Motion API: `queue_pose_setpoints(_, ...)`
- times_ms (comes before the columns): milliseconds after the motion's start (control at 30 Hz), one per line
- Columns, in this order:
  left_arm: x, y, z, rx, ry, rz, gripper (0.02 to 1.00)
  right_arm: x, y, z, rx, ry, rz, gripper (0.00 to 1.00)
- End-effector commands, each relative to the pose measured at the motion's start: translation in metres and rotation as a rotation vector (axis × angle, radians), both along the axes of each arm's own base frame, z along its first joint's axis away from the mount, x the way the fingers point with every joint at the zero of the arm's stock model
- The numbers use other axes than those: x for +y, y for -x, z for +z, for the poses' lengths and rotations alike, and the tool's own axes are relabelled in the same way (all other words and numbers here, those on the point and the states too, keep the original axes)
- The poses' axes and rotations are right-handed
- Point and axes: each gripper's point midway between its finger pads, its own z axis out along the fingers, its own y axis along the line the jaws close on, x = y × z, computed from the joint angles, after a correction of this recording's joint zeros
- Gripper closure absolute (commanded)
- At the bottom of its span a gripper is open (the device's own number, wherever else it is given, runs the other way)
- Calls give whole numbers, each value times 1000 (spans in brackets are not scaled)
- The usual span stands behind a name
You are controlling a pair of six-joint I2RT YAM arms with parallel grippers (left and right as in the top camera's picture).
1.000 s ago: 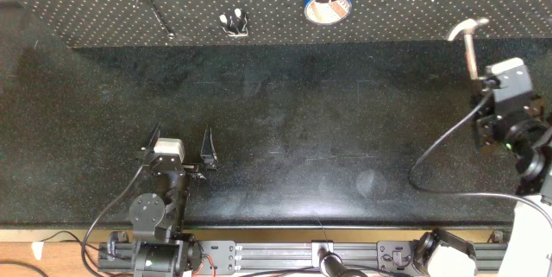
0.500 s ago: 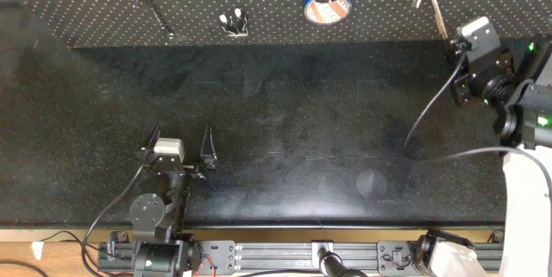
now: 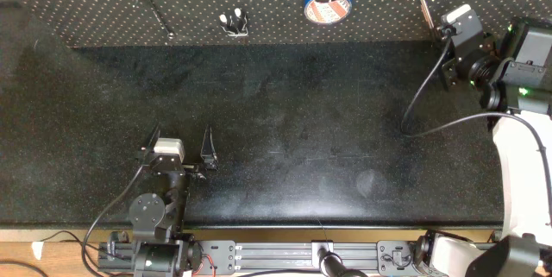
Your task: Place Tools Onto Pegboard
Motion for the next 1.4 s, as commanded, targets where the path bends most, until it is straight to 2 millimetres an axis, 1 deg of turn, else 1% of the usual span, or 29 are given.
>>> queue_pose_setpoints(33, 0, 0, -1, 1, -14, 2, 20, 2, -15, -11, -2, -28, 10, 923)
queue_pose_setpoints(67, 0, 0, -1, 1, -14, 2, 23, 1, -18, -14, -4, -27, 10, 923)
queue_pose_setpoints(200, 0, 0, -1, 1, -14, 2, 23, 0, -20, -12, -15, -24, 10, 921)
queue_pose_setpoints(233, 0, 0, -1, 1, -14, 2, 23, 0, -22, -11, -22, -23, 11, 665)
queue_pose_setpoints(300, 0, 0, -1, 1, -14, 2, 23, 0, -22, -11, -23, -22, 11, 318)
queue_pose_setpoints(333, 0, 0, -1, 1, -14, 1, 23, 0, -22, -11, -23, -23, 11, 25)
queue_pose_setpoints(533, 0, 0, -1, 1, -14, 2, 23, 0, -22, -11, -23, -22, 11, 25)
queue_pose_setpoints(567, 0, 0, -1, 1, -14, 2, 23, -7, -23, -13, -19, 6, -16, 25)
queue_pose_setpoints(633, 0, 0, -1, 1, -14, 2, 20, -5, -20, -16, 14, -36, -40, 25)
queue_pose_setpoints(667, 0, 0, -1, 1, -14, 2, 23, -4, -15, -21, 49, -51, -48, 25)
queue_pose_setpoints(733, 0, 0, -1, 1, -14, 2, 23, 1, -8, -25, 87, -75, -47, 25)
queue_pose_setpoints(800, 0, 0, -1, 1, -14, 2, 20, 14, 7, -14, 72, -66, -34, 25)
queue_pose_setpoints(833, 0, 0, -1, 1, -14, 1, 23, 14, 8, -11, 59, -70, -69, 25)
queue_pose_setpoints(867, 0, 0, -1, 1, -14, 1, 23, 15, 11, -4, 1, -70, -155, 25)
queue_pose_setpoints(933, 0, 0, -1, 1, -14, 2, 23, 29, 29, -4, -117, -79, -211, 25)
queue_pose_setpoints(967, 0, 0, -1, 1, -14, 2, 23, 37, 40, -3, -185, -87, -198, 25)
queue_pose_setpoints(1000, 0, 0, -1, 1, -14, 2, 23, 45, 55, -2, -273, -110, -184, 25)
queue_pose_setpoints(1067, 0, 0, -1, 1, -14, 2, 23, 39, 77, -8, -371, -182, -266, 25)
queue_pose_setpoints(1133, 0, 0, -1, 1, -14, 2, 23, 42, 102, -12, -494, -214, -259, 25)
queue_pose_setpoints(1233, 0, 0, -1, 1, -14, 2, 23, 51, 122, -23, -543, -232, -224, 25)
queue_pose_setpoints(1267, 0, 0, -1, 1, -14, 2, 23, 53, 125, -27, -541, -232, -220, 25)
queue_pose_setpoints(1333, 0, 0, -1, 1, -14, 2, 23, 59, 132, -23, -551, -239, -198, 25)
queue_pose_setpoints(1400, 0, 0, -1, 1, -14, 2, 23, 61, 140, -30, -527, -227, -197, 25)
